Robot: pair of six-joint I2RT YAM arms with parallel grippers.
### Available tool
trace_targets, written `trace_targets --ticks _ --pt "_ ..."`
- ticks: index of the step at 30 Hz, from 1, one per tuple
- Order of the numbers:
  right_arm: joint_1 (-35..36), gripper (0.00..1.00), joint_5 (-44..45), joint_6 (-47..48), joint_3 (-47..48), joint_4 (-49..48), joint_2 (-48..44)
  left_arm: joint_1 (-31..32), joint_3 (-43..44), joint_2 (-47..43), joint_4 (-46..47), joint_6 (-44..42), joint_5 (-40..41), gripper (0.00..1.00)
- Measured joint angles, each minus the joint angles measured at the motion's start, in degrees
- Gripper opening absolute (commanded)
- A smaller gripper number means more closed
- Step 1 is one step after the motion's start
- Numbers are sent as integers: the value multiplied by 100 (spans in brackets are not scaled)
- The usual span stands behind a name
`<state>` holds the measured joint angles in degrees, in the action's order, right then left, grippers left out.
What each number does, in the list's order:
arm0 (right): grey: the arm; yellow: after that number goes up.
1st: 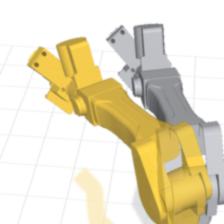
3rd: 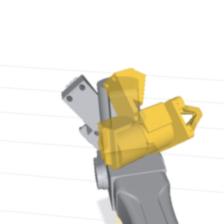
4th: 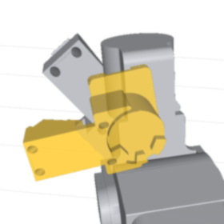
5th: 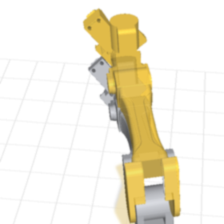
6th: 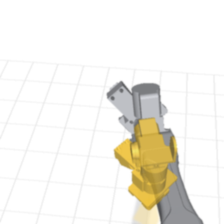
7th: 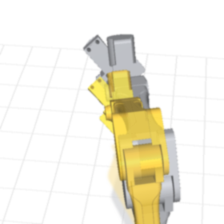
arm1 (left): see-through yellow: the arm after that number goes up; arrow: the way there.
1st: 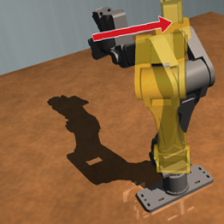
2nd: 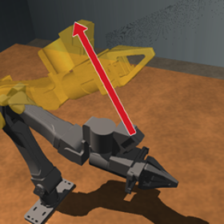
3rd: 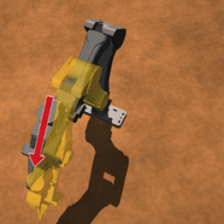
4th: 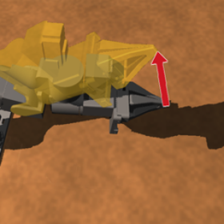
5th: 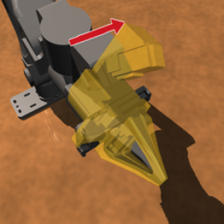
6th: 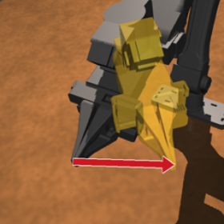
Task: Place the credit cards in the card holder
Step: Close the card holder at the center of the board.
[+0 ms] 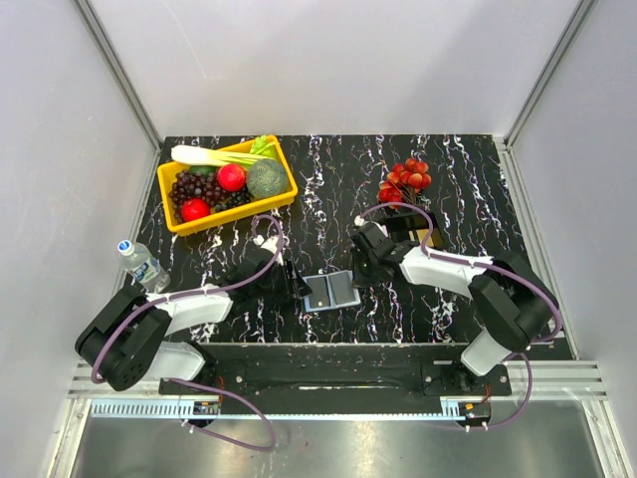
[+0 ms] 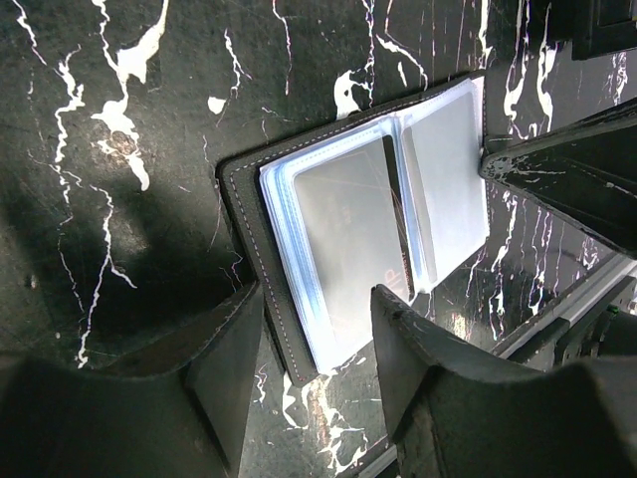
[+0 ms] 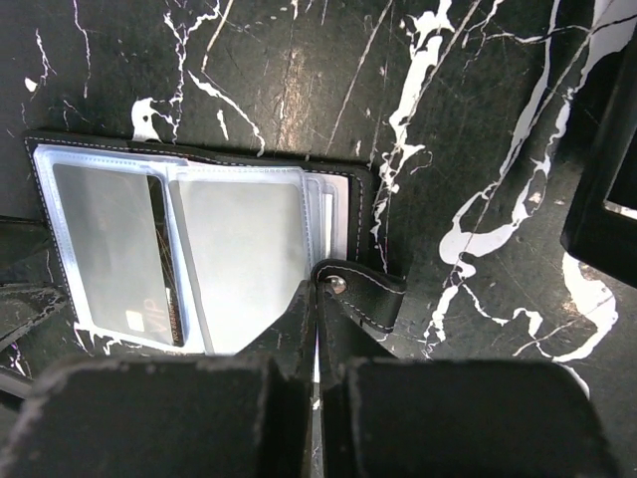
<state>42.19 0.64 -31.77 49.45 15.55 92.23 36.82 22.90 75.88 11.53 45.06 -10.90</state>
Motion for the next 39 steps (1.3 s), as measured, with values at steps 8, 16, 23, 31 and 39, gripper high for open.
trace_targets --ticks 8,16,23,31,39 --pt "-52 0 -203 -22 -63 -166 31 -26 -15 0 17 57 -15 45" --pt "-66 0 -313 -33 -79 -286 66 -31 -11 -2 214 170 -240 43" --pt "-70 0 -326 -63 -98 -348 70 -31 107 -7 503 297 -496 43" --pt "-70 0 -330 -129 -127 -437 72 11 518 13 750 343 -782 43" --pt "-70 0 -282 -223 -232 -542 -4 125 719 531 1139 439 -1014 43"
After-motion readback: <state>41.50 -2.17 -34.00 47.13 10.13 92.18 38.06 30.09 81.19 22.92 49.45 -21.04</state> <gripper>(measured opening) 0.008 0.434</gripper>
